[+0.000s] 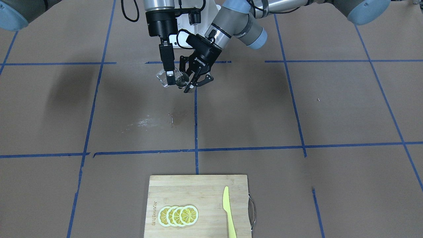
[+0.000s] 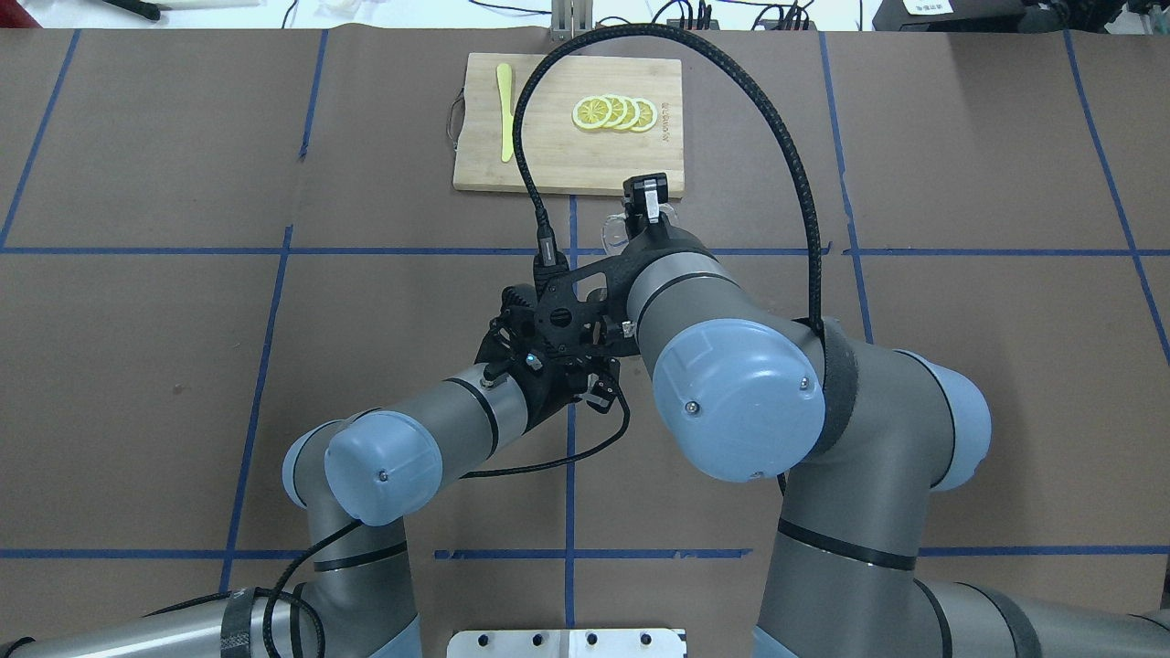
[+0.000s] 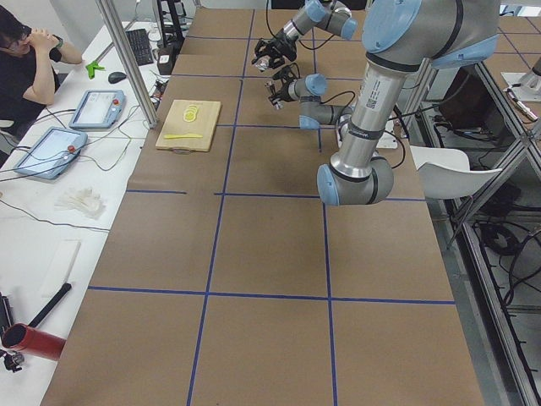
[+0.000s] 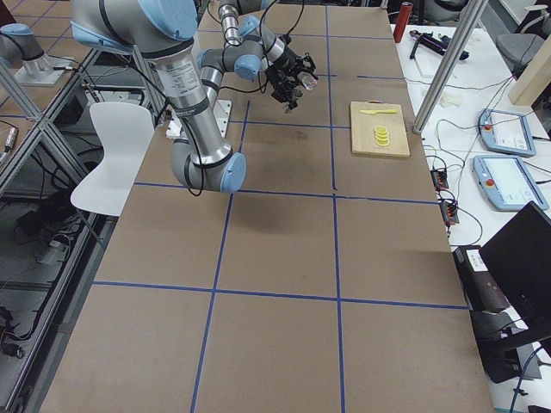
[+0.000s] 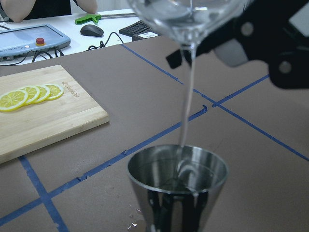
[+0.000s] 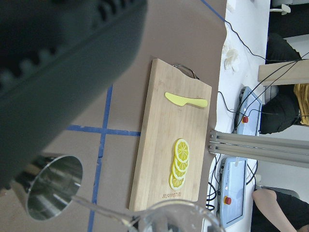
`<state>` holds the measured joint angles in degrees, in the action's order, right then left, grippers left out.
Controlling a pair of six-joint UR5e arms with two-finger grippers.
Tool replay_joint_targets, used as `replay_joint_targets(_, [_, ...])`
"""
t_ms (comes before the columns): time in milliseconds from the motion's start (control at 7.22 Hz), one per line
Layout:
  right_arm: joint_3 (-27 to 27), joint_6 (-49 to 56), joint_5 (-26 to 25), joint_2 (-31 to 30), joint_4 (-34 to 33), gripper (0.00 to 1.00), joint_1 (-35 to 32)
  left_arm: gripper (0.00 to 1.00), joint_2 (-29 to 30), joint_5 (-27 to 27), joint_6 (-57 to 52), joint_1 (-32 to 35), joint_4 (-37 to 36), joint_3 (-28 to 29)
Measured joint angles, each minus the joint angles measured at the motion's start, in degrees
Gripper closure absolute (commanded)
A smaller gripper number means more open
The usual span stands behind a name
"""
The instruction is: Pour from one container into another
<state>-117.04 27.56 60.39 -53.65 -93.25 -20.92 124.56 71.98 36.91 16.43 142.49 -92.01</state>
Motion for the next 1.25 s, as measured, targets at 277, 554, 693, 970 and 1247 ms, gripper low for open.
replay_joint_targets(277, [0.04,1.33,-1.08,0.48,-0.71,1.00,0.00,1.00,0.00,0.00,0.00,0.00,0.19,0.13])
replay_joint_targets(554, [0.21,2.62,-2.06,0.90,-0.86,1.00,0.07,1.00,-0.02,0.00,0.00,-0.01,0.31,0.26])
replay_joint_targets(693, [0.27,3.45,-2.72,0.96,-0.88,1.00,0.29,1.00,-0.02,0.00,0.00,-0.03,0.46,0.46])
replay_joint_targets(970, [0.43,4.57,-4.90,1.08,-0.88,1.00,1.83,1.00,-0.02,0.00,0.00,-0.01,1.03,0.94])
replay_joint_targets(1247, [0.49,4.76,-5.82,1.19,-0.89,1.00,2.64,1.00,-0.02,0.00,0.00,0.00,1.19,1.03])
